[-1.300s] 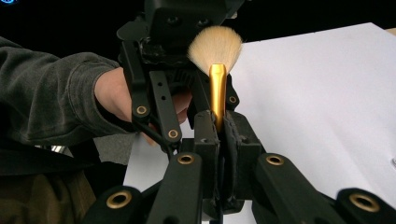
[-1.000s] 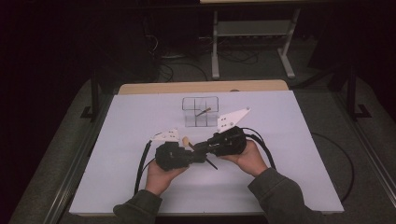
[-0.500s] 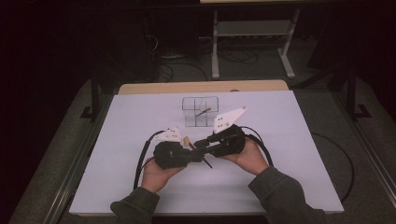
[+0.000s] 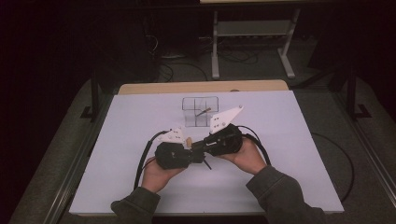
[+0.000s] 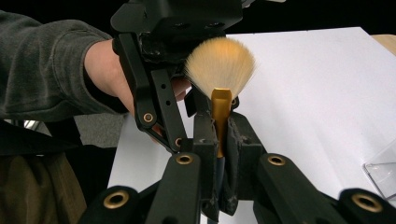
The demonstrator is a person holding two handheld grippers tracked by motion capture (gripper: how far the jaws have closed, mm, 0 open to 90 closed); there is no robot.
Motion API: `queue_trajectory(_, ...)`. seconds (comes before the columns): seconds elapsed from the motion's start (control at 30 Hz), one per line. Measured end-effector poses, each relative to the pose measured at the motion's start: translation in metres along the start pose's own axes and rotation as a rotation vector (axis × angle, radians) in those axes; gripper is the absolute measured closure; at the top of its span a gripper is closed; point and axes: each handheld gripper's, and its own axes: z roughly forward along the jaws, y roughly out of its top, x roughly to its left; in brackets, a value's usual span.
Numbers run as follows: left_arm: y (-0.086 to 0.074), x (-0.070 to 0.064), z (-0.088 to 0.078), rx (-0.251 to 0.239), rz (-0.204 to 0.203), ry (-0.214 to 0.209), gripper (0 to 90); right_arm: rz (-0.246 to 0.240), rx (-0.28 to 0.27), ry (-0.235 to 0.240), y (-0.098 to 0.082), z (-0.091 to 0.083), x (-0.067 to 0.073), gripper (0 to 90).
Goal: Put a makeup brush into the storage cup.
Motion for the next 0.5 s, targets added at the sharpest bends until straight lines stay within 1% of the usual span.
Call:
queue_trajectory(0.13, 0.000, 0.000, -0.001, 0.000, 0.006, 0.006, 81.9, 0.007, -0.010, 0.007, -0.001, -0.002, -0.001, 82.9)
queue_trajectory(0.23, -0.001, 0.000, -0.003, 0.008, 0.011, 0.020, 76.6, 0.023, -0.025, -0.002, -0.002, -0.006, -0.004, 82.9)
queue_trajectory(0.27, -0.002, 0.000, -0.004, 0.005, 0.003, 0.023, 75.4, 0.035, -0.032, 0.001, -0.002, -0.007, -0.004, 82.9)
queue_trajectory(0.3, -0.003, 0.001, -0.005, 0.004, 0.007, 0.031, 74.3, 0.039, -0.037, -0.007, -0.003, -0.009, -0.005, 82.9)
queue_trajectory(0.37, -0.004, 0.001, -0.008, 0.002, 0.003, 0.037, 72.8, 0.052, -0.050, -0.008, -0.004, -0.013, -0.007, 82.9)
queue_trajectory(0.43, -0.006, 0.002, -0.011, 0.000, -0.002, 0.047, 71.6, 0.060, -0.050, -0.022, -0.005, -0.017, -0.009, 83.0)
queue_trajectory(0.47, -0.007, 0.003, -0.013, 0.002, 0.004, 0.049, 71.4, 0.064, -0.048, -0.026, -0.006, -0.018, -0.011, 83.0)
queue_trajectory(0.5, -0.008, 0.003, -0.015, -0.003, 0.002, 0.054, 71.0, 0.071, -0.049, -0.032, -0.007, -0.020, -0.011, 83.0)
